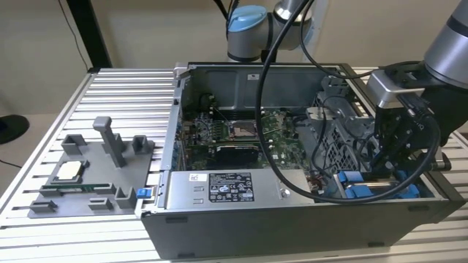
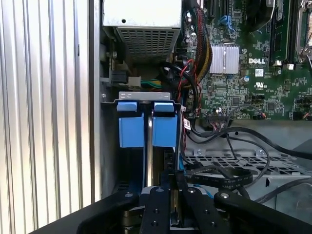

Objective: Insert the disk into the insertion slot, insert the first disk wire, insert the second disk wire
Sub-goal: 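Insert the second disk wire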

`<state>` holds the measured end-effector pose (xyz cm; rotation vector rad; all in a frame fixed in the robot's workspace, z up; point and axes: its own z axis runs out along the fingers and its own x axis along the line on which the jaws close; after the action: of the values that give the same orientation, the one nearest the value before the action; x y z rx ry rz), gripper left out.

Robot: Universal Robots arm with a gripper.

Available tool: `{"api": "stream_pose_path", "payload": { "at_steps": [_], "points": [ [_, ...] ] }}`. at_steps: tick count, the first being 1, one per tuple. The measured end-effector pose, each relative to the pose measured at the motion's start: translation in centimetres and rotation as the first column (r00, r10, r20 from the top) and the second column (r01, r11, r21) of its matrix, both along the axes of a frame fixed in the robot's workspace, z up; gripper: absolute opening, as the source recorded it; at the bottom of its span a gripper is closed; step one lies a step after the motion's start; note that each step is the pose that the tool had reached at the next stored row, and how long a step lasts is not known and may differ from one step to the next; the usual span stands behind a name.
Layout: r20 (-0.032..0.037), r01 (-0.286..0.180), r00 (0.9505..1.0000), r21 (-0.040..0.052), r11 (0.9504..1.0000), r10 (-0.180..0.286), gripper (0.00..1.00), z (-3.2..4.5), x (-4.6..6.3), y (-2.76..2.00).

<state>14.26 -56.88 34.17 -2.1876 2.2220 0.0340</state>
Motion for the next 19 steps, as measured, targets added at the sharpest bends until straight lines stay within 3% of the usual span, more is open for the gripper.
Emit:
{"api": "stream_pose_path", "payload": {
  "at_steps": [19],
  "points": [
    [0.0003, 0.003, 1.0, -0.0012, 1.0, -0.003, 0.0, -0.32, 0.0, 0.07]
  ]
}}
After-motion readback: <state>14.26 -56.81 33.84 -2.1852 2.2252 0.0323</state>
